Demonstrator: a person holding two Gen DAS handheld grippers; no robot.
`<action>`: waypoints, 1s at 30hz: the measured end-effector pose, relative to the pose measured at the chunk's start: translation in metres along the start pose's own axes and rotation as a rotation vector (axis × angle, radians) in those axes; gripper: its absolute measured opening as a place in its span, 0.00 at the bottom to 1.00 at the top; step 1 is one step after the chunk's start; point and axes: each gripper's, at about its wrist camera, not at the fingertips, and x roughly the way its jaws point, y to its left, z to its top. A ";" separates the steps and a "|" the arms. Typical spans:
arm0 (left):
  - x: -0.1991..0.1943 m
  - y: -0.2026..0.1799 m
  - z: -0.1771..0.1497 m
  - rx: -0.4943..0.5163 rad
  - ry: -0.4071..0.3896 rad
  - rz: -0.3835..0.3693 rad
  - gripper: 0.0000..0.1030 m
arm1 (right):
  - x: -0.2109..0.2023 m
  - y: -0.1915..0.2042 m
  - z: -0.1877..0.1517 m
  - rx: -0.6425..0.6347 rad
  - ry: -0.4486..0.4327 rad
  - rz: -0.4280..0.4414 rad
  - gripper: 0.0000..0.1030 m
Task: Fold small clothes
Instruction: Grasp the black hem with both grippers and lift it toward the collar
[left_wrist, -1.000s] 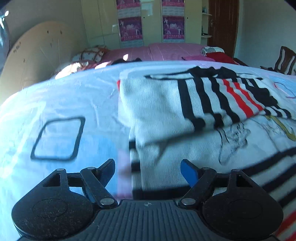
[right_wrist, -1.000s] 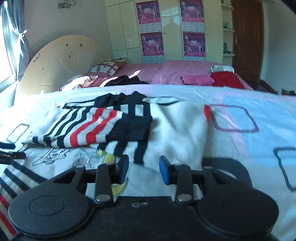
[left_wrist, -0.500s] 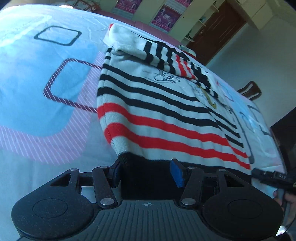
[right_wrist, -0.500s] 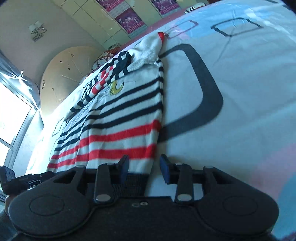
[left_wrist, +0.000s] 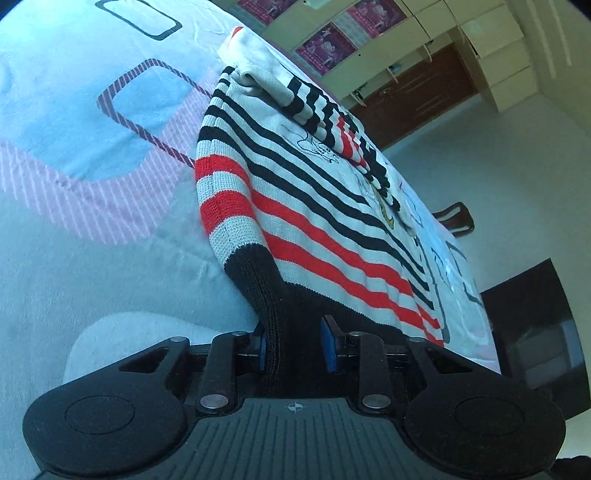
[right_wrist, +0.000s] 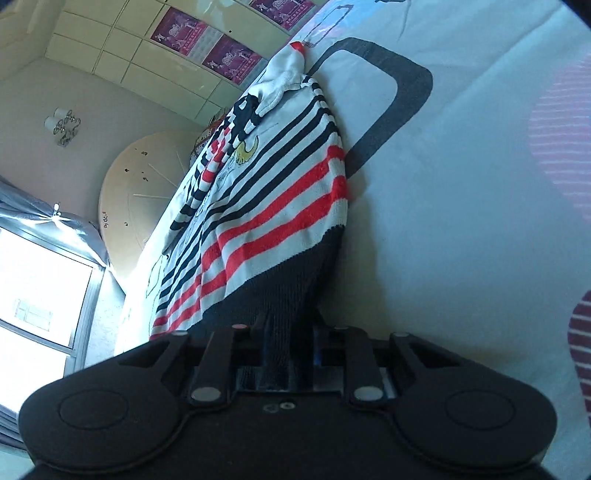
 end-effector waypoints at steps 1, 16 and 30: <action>0.000 -0.002 0.000 0.021 0.007 0.017 0.14 | 0.002 0.001 -0.001 -0.019 0.007 -0.014 0.10; -0.026 0.013 0.004 0.018 -0.079 0.018 0.06 | -0.020 0.014 -0.002 -0.153 -0.054 -0.067 0.07; -0.017 -0.048 0.110 0.038 -0.263 -0.046 0.06 | -0.013 0.093 0.112 -0.359 -0.191 0.015 0.06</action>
